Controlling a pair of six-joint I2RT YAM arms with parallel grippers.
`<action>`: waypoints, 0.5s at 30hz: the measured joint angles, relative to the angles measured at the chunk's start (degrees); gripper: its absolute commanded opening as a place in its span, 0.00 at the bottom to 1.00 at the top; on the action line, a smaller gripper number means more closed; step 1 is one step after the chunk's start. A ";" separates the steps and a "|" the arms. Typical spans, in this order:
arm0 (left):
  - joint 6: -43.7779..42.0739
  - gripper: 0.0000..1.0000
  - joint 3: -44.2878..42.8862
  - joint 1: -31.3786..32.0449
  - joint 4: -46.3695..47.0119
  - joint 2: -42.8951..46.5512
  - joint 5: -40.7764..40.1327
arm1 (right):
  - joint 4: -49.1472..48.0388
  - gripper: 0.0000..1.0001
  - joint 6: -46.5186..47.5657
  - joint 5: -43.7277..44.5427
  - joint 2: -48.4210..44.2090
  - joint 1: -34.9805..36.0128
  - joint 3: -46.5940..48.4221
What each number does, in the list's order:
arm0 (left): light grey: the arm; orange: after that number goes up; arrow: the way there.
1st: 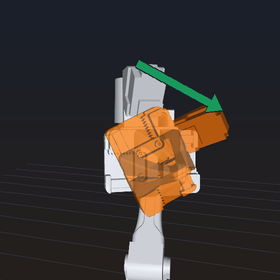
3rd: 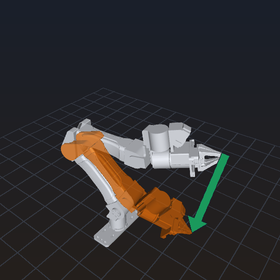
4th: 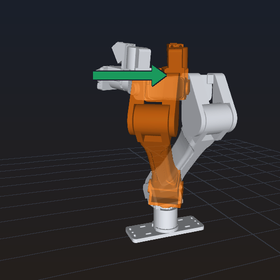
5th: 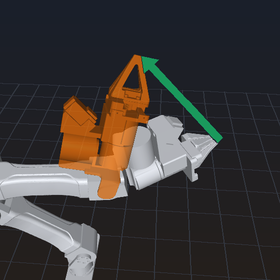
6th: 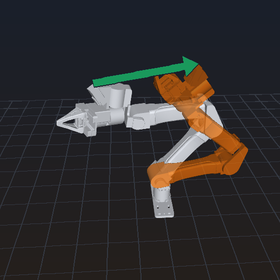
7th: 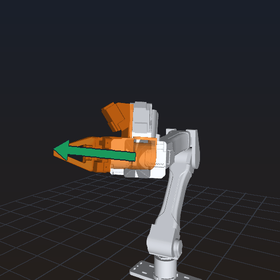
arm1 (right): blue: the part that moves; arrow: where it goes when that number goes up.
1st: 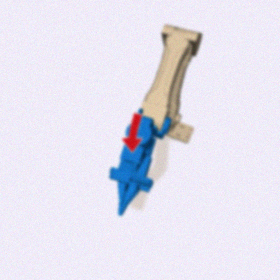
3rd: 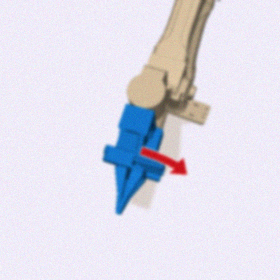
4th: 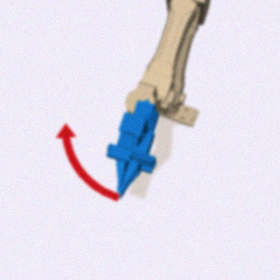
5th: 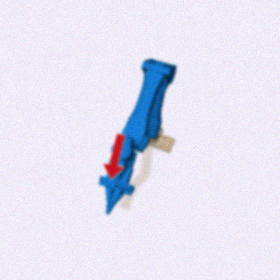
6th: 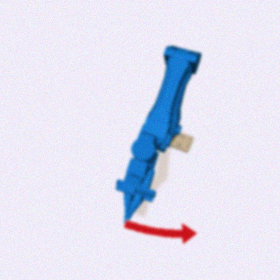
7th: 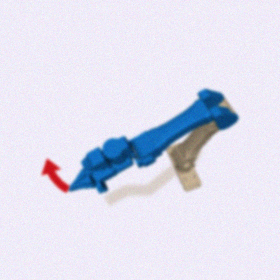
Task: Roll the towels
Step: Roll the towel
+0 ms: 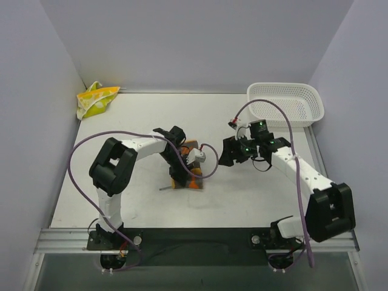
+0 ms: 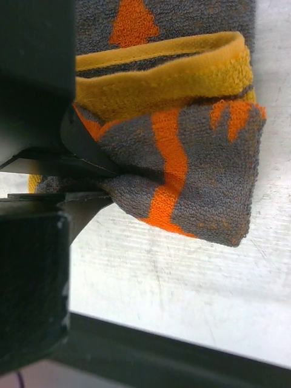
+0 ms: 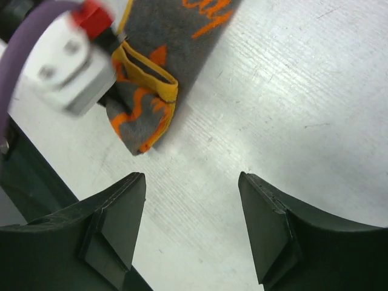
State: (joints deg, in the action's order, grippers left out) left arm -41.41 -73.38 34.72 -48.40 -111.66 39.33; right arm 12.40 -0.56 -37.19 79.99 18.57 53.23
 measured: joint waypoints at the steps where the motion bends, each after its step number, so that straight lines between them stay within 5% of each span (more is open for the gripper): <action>1: 0.24 0.09 -1.36 -0.72 -1.55 -1.46 1.40 | -0.11 0.63 0.87 0.42 -2.40 0.20 -1.27; 10: 0.42 0.11 -12.48 -5.79 -15.65 -14.45 12.07 | 11.37 0.65 11.39 0.46 -7.30 3.17 -4.15; 15: 0.15 0.13 -17.55 -6.80 -22.82 -19.98 14.73 | 16.24 0.65 18.10 4.09 -10.21 12.96 -2.75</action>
State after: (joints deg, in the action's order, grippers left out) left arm -41.25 -90.94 27.92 -71.22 -131.63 54.06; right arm 28.64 17.54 -33.10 69.78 31.53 50.48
